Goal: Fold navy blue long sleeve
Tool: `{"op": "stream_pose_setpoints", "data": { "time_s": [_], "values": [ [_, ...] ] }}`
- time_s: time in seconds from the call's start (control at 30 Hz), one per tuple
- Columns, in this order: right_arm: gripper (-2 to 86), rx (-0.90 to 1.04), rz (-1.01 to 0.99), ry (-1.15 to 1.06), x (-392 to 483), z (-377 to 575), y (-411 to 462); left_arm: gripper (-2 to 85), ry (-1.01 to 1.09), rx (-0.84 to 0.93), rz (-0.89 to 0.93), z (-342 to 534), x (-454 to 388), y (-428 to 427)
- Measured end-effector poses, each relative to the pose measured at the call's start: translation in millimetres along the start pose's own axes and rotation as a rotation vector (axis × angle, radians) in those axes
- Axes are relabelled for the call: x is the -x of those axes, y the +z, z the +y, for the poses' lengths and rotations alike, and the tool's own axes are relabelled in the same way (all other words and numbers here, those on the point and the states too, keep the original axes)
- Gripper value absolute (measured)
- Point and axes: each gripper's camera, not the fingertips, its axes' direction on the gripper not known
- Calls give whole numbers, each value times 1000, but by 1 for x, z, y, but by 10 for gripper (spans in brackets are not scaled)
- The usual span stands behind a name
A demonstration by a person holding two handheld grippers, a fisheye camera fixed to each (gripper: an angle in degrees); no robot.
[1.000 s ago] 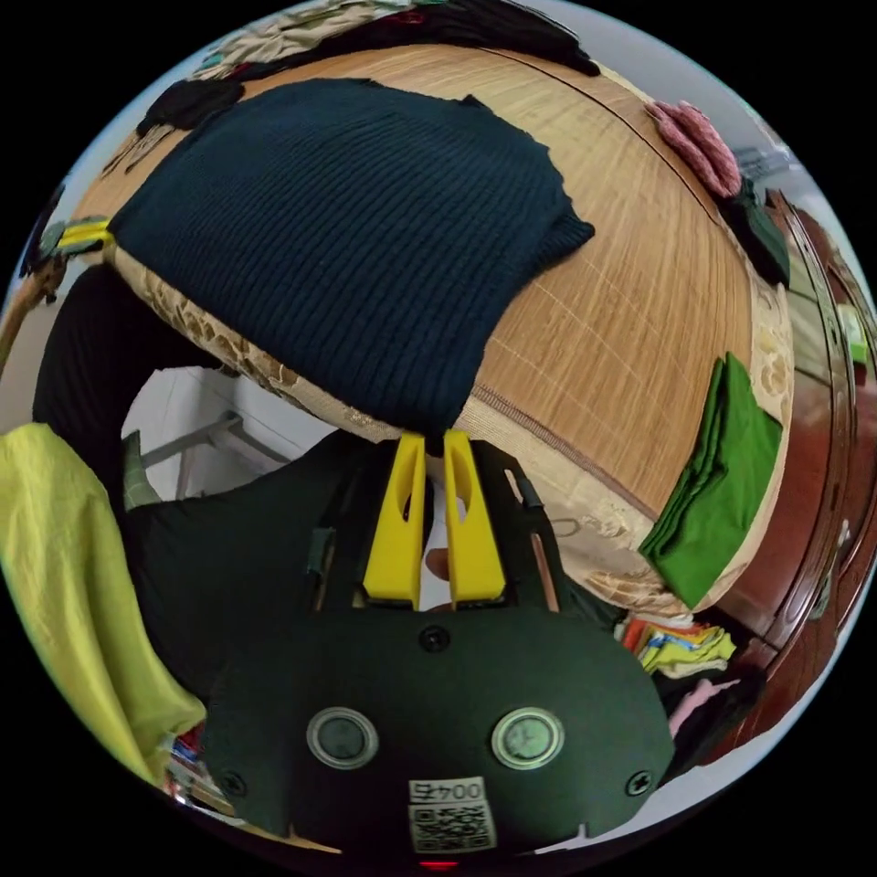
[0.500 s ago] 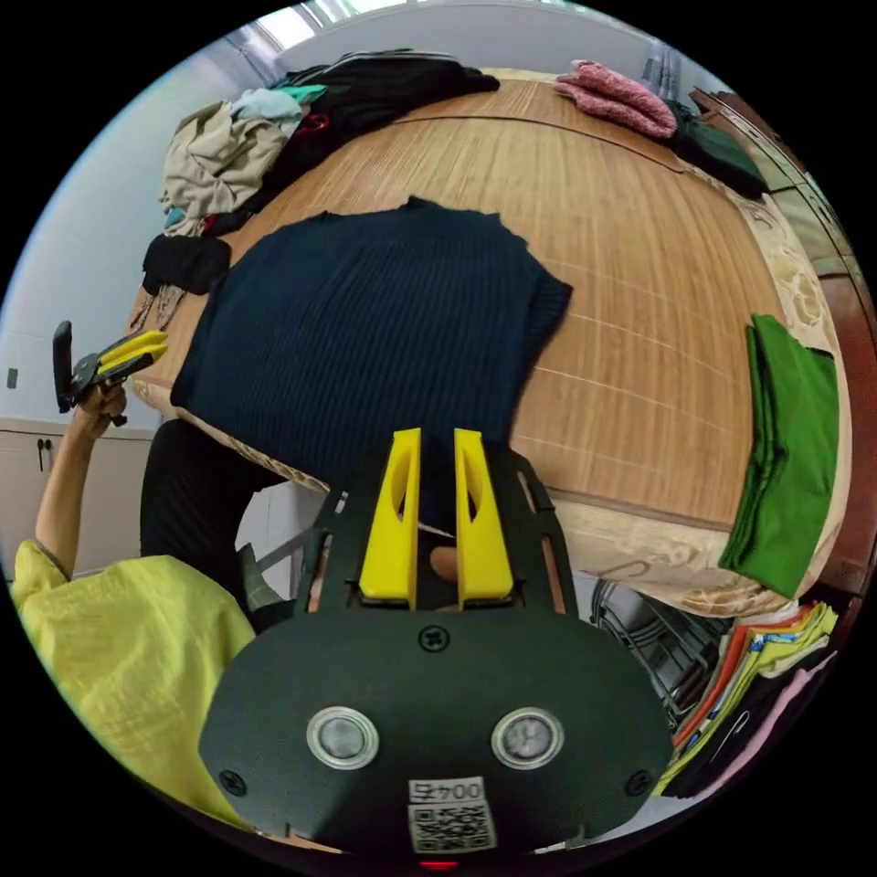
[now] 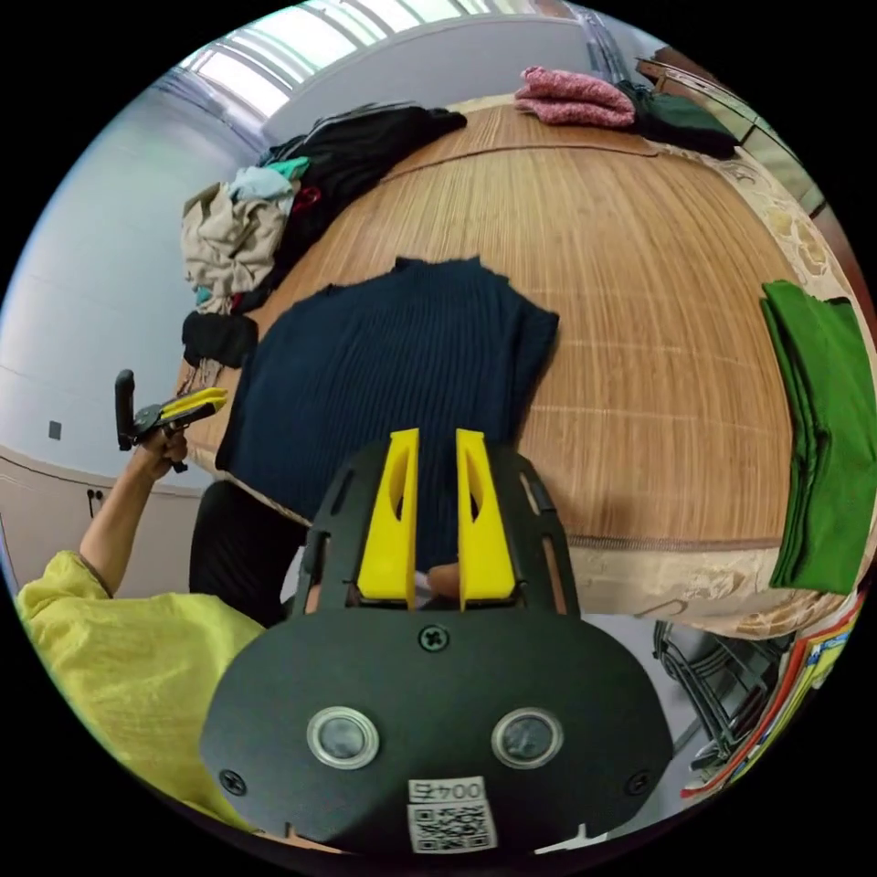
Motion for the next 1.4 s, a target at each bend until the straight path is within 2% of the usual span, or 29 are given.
{"op": "stream_pose_setpoints", "data": {
  "time_s": [0.23, 0.53, 0.6, 0.67, 0.73, 0.8, 0.9, 1.03, 1.1, 1.17, 1.33, 1.4],
  "values": [
    [113, -76, 125, 38, -26, -53, -6, 87, -180, -20, 22, -41, 47, 10],
    [133, -2, 108, 94, -56, -100, 12, 94, -254, -31, 22, -69, 54, 29],
    [114, 40, 98, 80, -57, -104, 18, 63, -249, -17, 19, -74, 48, 33],
    [55, 70, 194, 59, -55, -105, 23, 24, -222, 15, -71, -77, 38, 34],
    [38, 63, 338, 33, -54, -104, 24, 12, -193, 44, -218, -78, 28, 34],
    [39, 65, 361, 31, -61, -101, 25, 6, -201, 49, -312, -72, 23, 33],
    [48, 34, 242, 103, -82, -95, 20, 4, -248, 70, -258, -61, 24, 37],
    [106, -40, 176, 180, -100, -82, -3, 7, -321, -62, -158, -51, 19, 8],
    [107, -85, 133, 193, -104, -68, -18, 15, -307, -150, -88, -44, 7, -15],
    [103, -111, 62, 179, -103, -50, -30, 28, -288, -157, -45, -41, -3, -22],
    [101, -22, 105, 60, -84, 7, -29, 65, -279, -115, 64, -45, -28, -17],
    [101, -6, 136, 38, -80, 22, -24, 40, -232, -73, 14, -55, -49, -13]
  ]
}}
